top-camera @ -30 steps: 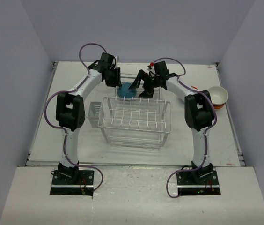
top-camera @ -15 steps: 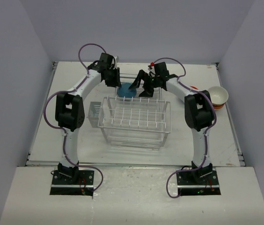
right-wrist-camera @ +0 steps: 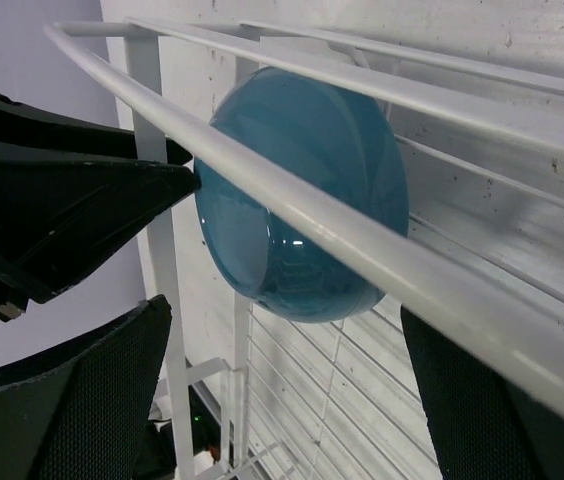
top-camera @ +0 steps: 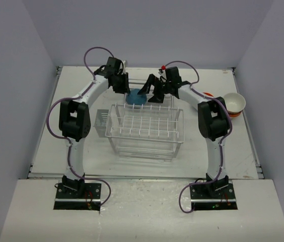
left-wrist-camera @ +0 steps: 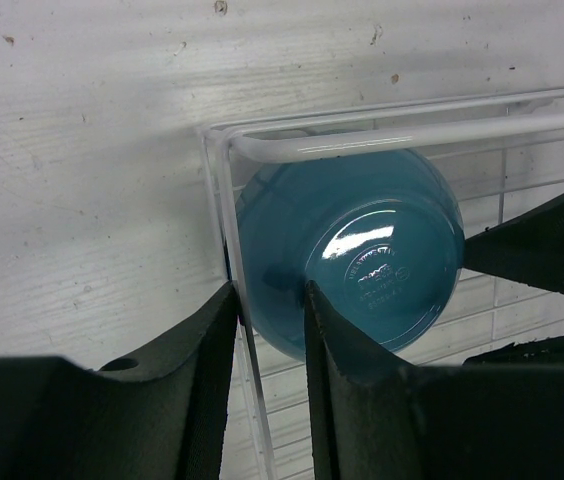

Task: Unload the bowls from the dish rack

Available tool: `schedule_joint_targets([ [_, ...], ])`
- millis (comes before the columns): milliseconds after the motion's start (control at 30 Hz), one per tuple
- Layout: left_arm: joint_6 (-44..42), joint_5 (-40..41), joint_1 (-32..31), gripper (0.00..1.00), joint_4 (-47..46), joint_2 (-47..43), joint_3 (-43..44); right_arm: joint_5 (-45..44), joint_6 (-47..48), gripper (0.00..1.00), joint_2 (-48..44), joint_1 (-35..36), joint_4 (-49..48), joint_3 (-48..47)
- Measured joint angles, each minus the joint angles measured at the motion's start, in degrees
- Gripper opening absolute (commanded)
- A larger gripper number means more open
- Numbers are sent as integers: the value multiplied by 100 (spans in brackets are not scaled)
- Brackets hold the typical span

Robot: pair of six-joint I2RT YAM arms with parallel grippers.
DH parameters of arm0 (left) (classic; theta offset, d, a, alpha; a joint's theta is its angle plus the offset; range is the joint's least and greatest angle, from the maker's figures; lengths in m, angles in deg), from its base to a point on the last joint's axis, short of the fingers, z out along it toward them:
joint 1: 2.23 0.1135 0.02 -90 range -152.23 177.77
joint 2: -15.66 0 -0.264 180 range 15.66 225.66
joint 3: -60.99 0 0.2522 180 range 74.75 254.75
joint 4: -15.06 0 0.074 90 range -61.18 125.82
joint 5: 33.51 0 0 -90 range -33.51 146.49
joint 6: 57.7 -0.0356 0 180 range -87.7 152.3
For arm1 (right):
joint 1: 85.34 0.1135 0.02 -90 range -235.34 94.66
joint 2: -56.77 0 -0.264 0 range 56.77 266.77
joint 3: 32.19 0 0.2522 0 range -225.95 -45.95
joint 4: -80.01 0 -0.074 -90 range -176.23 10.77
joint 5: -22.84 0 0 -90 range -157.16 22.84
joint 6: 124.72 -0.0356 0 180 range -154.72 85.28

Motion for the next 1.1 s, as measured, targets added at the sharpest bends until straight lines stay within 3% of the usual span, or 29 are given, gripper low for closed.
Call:
schedule_joint_targets([
  [667,2,-87,114,28,-31,-72,-94,114,-140,96,254,50,-275,-267],
  [1100,-4,-85,170,27,-42,-114,-120,654,-479,93,328,74,-1027,-120],
])
